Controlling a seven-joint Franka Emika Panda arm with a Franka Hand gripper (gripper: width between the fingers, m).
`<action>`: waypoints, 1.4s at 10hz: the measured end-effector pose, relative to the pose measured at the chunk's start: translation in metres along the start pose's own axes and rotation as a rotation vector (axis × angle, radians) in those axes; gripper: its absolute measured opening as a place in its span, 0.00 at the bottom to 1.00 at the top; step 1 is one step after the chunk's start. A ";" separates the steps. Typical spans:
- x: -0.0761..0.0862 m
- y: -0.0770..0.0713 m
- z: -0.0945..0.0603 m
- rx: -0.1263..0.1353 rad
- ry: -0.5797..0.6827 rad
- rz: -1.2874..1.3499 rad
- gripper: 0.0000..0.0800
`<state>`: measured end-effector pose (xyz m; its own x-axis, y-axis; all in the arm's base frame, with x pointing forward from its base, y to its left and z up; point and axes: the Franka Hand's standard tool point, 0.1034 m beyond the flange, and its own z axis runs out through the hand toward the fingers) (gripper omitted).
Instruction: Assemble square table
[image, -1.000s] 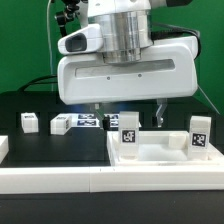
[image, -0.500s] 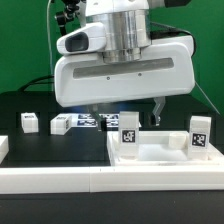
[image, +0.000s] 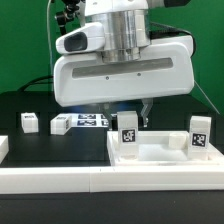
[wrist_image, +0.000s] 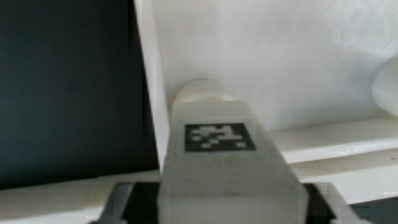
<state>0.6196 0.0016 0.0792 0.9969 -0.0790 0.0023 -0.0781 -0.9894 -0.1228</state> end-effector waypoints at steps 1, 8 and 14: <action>0.000 0.000 0.000 0.000 0.000 0.028 0.36; 0.000 0.002 0.001 0.023 0.046 0.783 0.36; -0.001 0.001 0.002 0.060 0.014 1.323 0.36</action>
Offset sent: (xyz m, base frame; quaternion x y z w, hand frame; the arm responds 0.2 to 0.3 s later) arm -0.0115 -0.0018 -0.0032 0.0081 0.0116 0.2187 0.9757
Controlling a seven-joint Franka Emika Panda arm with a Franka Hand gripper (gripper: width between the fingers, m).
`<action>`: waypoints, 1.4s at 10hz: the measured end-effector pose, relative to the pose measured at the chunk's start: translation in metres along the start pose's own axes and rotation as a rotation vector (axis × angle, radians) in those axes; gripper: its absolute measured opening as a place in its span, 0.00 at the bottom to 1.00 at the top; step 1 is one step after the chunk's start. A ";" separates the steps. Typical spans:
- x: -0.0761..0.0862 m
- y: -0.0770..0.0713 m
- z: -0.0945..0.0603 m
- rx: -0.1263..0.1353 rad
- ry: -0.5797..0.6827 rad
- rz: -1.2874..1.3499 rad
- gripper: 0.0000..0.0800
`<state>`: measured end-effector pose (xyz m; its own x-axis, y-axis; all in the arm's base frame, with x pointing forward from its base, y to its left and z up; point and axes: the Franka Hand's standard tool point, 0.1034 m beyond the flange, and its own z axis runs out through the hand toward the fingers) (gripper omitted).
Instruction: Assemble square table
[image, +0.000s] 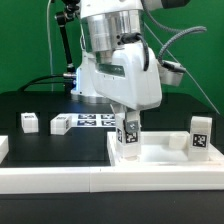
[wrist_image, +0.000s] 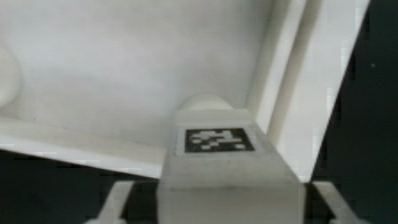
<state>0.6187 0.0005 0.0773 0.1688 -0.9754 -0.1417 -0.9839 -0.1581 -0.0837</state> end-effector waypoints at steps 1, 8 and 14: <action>0.000 0.000 0.000 0.001 -0.002 0.050 0.36; -0.002 0.000 0.002 0.008 -0.015 -0.037 0.78; -0.004 0.000 0.003 0.008 -0.012 -0.464 0.81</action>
Offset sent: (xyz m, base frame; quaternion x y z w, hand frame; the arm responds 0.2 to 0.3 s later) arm 0.0005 0.0012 -0.0005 -0.0073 0.0115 0.0448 0.9989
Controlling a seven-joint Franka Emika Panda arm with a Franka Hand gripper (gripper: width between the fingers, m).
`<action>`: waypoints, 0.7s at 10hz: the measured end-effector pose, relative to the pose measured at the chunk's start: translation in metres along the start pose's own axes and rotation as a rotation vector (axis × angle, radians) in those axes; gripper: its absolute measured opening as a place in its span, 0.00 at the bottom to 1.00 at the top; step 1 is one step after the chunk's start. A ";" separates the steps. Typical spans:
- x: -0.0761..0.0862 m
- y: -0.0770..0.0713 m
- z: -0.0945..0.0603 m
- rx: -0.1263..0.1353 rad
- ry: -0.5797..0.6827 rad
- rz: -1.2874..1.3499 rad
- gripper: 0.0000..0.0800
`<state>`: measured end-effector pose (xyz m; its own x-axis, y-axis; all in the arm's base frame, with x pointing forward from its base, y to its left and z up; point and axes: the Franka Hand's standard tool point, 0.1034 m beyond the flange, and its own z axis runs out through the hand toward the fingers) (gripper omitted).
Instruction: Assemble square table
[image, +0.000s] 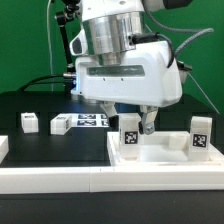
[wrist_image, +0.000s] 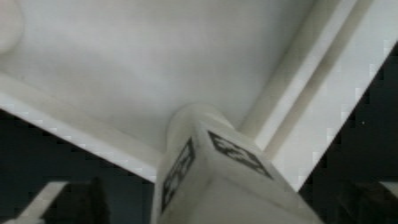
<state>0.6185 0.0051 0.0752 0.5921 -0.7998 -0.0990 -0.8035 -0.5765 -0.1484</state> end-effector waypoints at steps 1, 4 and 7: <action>0.000 0.000 0.000 0.000 0.000 -0.072 0.81; -0.001 0.000 0.000 -0.027 0.012 -0.347 0.81; -0.002 -0.001 0.001 -0.032 0.010 -0.558 0.81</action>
Offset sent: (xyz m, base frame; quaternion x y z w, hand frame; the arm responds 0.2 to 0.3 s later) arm 0.0016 0.0007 0.0022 -0.0269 0.0098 -0.2493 0.9680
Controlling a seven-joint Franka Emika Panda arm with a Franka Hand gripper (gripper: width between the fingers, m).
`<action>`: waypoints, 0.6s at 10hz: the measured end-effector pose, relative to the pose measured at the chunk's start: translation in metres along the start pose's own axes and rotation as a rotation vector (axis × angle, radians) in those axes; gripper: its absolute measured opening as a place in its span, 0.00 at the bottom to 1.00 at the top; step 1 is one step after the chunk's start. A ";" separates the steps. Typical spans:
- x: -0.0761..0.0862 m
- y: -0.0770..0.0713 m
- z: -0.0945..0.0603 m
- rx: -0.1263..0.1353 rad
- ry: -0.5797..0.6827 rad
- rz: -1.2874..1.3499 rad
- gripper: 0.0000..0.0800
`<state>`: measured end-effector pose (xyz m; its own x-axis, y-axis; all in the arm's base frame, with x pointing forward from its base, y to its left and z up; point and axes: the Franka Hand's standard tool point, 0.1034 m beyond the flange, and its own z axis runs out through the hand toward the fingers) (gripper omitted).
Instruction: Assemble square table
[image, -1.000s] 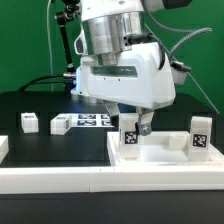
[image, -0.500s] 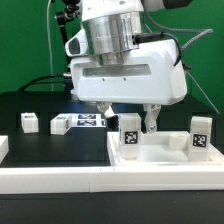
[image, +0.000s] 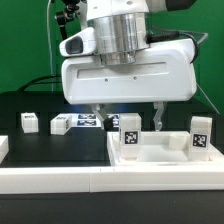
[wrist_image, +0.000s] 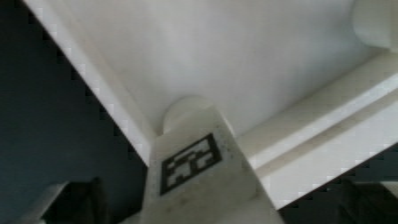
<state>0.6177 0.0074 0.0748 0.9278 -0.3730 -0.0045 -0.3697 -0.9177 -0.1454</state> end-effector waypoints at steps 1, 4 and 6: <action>0.000 0.000 0.000 -0.001 0.000 -0.072 0.81; 0.002 0.001 -0.001 -0.025 0.003 -0.300 0.81; 0.002 0.001 -0.002 -0.038 0.002 -0.410 0.81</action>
Offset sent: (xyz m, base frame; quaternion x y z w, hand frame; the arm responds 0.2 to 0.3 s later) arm 0.0079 -0.0045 0.0039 -0.0339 -0.0021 -0.1942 0.9804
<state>0.6192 0.0052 0.0761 0.9986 0.0245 0.0478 0.0291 -0.9947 -0.0985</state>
